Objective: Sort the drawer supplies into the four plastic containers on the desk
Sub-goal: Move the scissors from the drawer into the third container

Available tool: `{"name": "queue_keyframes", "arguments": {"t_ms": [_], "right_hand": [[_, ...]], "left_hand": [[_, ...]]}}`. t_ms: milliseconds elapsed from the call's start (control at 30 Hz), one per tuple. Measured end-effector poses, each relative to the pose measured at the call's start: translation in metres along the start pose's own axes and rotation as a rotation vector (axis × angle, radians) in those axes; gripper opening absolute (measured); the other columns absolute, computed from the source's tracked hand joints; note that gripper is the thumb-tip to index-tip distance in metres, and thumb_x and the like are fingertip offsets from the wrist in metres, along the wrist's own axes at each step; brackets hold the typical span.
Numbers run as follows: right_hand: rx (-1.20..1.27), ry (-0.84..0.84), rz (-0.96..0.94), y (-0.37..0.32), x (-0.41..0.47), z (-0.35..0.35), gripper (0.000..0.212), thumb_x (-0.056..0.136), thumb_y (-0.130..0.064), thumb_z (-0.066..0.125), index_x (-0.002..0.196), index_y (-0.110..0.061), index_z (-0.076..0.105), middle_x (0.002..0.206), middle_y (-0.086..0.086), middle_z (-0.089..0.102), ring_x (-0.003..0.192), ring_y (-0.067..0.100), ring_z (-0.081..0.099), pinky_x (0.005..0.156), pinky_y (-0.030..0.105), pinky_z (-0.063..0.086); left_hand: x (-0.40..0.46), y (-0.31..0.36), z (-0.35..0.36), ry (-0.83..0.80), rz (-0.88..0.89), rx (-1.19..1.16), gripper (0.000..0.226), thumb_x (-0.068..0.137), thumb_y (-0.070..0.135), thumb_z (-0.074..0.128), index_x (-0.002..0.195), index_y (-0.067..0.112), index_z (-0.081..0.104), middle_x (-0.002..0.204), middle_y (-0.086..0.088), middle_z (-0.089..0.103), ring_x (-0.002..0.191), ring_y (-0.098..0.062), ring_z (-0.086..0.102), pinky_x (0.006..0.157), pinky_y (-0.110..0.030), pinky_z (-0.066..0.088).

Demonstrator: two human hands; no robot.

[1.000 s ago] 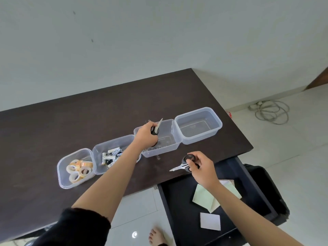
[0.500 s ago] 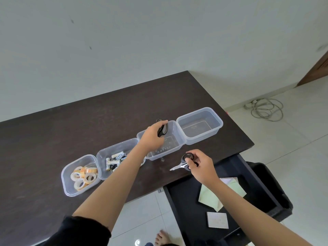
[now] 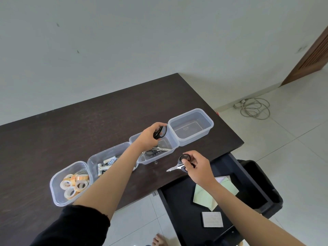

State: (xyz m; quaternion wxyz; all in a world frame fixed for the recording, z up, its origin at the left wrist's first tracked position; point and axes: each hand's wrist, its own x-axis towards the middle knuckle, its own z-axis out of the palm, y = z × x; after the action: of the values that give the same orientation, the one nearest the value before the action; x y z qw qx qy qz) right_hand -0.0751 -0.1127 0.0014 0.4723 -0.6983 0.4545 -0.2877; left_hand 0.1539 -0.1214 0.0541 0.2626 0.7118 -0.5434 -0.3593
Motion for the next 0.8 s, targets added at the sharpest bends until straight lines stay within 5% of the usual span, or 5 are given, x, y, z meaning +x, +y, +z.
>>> {"name": "queue_keyframes", "arguments": {"t_ms": [167, 267, 433, 633, 800], "right_hand": [[-0.031, 0.030, -0.012, 0.003, -0.002, 0.000, 0.018, 0.086, -0.008, 0.067, 0.103, -0.011, 0.064, 0.091, -0.002, 0.069, 0.086, 0.015, 0.069, 0.082, 0.030, 0.058], [0.026, 0.062, 0.016, -0.001, -0.001, 0.000, 0.016, 0.087, -0.008, 0.065, 0.103, -0.012, 0.063, 0.092, 0.000, 0.069, 0.087, 0.016, 0.069, 0.081, 0.035, 0.059], [0.139, 0.139, 0.084, -0.023, 0.018, 0.001, 0.017, 0.088, -0.013, 0.065, 0.103, -0.020, 0.062, 0.094, -0.005, 0.068, 0.090, 0.016, 0.068, 0.080, 0.037, 0.060], [0.132, 0.174, 0.049, -0.057, 0.055, 0.021, 0.024, 0.087, -0.019, 0.066, 0.110, -0.021, 0.058, 0.091, -0.003, 0.065, 0.081, 0.015, 0.069, 0.068, 0.023, 0.059], [0.000, 0.075, 0.128, -0.060, 0.083, 0.057, 0.023, 0.090, -0.018, 0.063, 0.112, -0.014, 0.059, 0.082, 0.003, 0.065, 0.066, 0.015, 0.070, 0.059, 0.016, 0.054]], "left_hand": [[0.010, -0.004, 0.008, -0.067, -0.003, 0.061, 0.071, 0.072, -0.018, 0.044, 0.121, 0.031, 0.058, 0.120, 0.002, 0.056, 0.104, -0.022, 0.060, 0.078, -0.025, 0.051], [0.009, -0.006, 0.009, 0.002, -0.021, 0.099, 0.065, 0.075, -0.014, 0.043, 0.122, 0.028, 0.057, 0.131, -0.002, 0.048, 0.080, -0.017, 0.060, 0.061, -0.020, 0.046], [-0.005, -0.024, 0.001, 0.248, 0.016, 0.107, 0.049, 0.083, 0.014, 0.062, 0.130, 0.022, 0.050, 0.136, -0.002, 0.045, 0.128, -0.020, 0.042, 0.099, -0.024, 0.034], [-0.036, -0.047, -0.025, 0.167, -0.140, 0.199, 0.110, 0.064, 0.055, 0.080, 0.149, 0.022, 0.020, 0.157, -0.002, 0.019, 0.144, -0.027, 0.014, 0.118, -0.049, 0.014], [-0.044, -0.073, -0.020, 0.034, -0.198, 0.284, 0.134, 0.053, 0.061, 0.082, 0.152, 0.017, 0.002, 0.161, 0.002, 0.000, 0.148, -0.021, 0.002, 0.120, -0.051, 0.003]]}}
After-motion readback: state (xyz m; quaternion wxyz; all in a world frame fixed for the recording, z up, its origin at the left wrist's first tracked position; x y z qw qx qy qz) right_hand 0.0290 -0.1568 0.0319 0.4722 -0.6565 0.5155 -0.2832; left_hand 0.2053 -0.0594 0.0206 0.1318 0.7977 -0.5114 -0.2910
